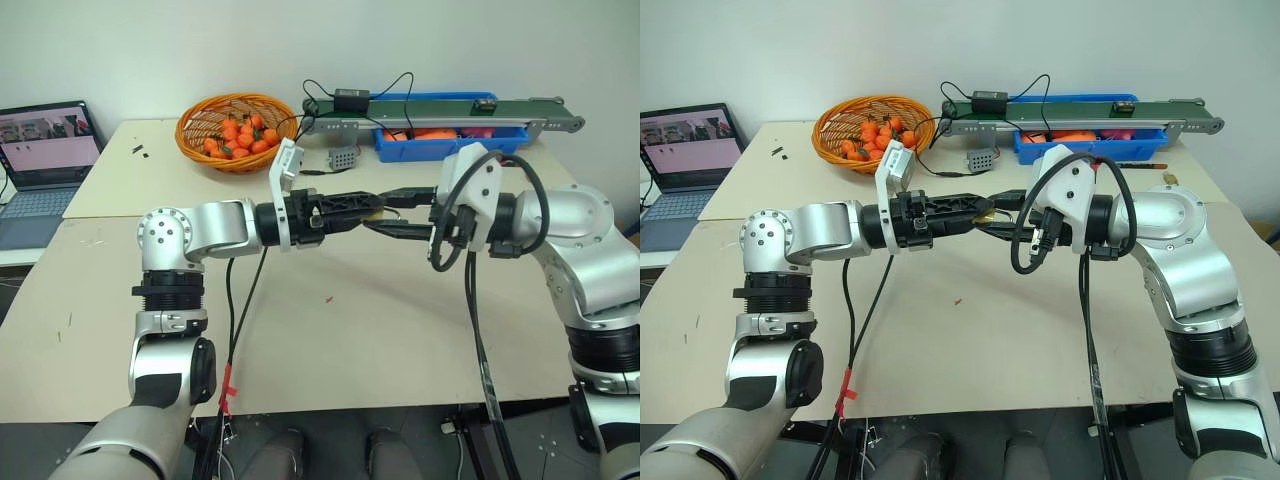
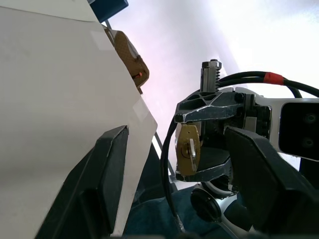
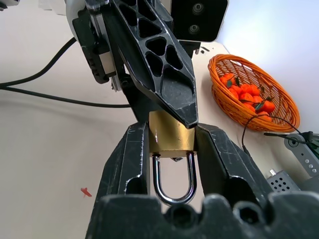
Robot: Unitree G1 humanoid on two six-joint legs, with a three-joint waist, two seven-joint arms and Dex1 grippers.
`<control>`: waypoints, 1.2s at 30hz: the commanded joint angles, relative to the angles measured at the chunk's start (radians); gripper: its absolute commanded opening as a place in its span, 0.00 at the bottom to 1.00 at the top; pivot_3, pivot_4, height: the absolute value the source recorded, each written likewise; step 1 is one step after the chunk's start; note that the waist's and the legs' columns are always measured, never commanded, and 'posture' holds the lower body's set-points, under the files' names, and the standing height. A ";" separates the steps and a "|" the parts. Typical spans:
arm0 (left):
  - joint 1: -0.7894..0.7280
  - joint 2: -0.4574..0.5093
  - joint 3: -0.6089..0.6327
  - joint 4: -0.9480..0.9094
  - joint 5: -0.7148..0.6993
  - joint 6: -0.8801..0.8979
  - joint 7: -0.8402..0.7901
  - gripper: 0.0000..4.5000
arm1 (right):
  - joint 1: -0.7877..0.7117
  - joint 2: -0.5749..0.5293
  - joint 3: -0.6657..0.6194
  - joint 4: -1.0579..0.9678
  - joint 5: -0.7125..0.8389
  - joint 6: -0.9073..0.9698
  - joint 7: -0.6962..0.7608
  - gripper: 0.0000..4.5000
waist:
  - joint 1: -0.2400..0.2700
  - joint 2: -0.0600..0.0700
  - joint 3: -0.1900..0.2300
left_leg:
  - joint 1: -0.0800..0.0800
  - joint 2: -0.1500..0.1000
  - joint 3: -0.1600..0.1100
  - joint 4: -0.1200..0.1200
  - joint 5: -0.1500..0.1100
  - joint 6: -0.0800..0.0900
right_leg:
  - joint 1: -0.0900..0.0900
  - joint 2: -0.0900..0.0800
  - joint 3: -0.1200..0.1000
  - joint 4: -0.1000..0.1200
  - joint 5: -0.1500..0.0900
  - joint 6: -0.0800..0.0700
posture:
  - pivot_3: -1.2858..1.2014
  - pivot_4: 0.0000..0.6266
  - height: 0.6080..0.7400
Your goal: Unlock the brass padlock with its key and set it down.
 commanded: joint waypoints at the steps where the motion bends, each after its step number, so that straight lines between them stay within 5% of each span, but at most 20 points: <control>1: -0.007 0.017 -0.005 -0.030 -0.053 -0.021 -0.002 0.35 | -0.014 -0.012 -0.035 -0.030 0.007 -0.008 -0.008 0.21 | 0.000 0.000 0.000 | 0.000 0.000 0.000 0.000 0.000 0.000 | 0.000 0.000 0.000 0.000 0.000 0.000 | 0.52 0.24 1.00; 6: -0.004 0.027 -0.021 -0.034 -0.085 -0.034 0.003 0.00 | -0.011 -0.009 -0.031 -0.022 0.002 -0.015 -0.008 0.21 | 0.000 0.000 0.000 | 0.000 0.000 0.000 0.000 0.000 0.000 | 0.000 0.000 0.000 0.000 0.000 0.000 | 0.52 0.24 1.00; 19: 0.006 0.058 -0.068 -0.038 -0.132 -0.068 0.013 0.00 | -0.016 -0.007 -0.033 -0.018 0.011 -0.003 -0.006 0.21 | 0.000 0.000 0.000 | 0.000 0.000 0.000 0.000 0.000 0.000 | 0.000 0.000 0.000 0.000 0.000 0.000 | 0.52 0.24 1.00; 21: 0.008 0.059 -0.073 -0.040 -0.134 -0.073 0.016 0.00 | -0.017 -0.007 -0.038 -0.018 0.028 0.015 -0.003 0.43 | 0.000 0.000 0.000 | 0.000 0.000 0.000 0.000 0.000 0.000 | 0.000 0.000 0.000 0.000 0.000 0.000 | 0.52 0.24 1.00; 27: 0.020 0.072 -0.085 -0.053 -0.148 -0.088 0.021 0.00 | -0.017 -0.018 -0.034 -0.021 0.022 0.015 0.005 0.87 | 0.000 0.000 0.000 | 0.000 0.000 0.000 0.000 0.000 0.000 | 0.000 0.000 0.000 0.000 0.000 0.000 | 0.52 0.24 1.00; 36: 0.027 0.089 -0.098 -0.067 -0.171 -0.109 0.028 0.00 | 0.068 -0.095 -0.072 0.041 0.009 0.004 0.033 0.87 | 0.006 0.000 0.000 | 0.000 0.000 0.001 0.000 0.000 0.000 | 0.000 0.000 0.001 0.000 0.000 0.000 | 0.52 0.24 1.00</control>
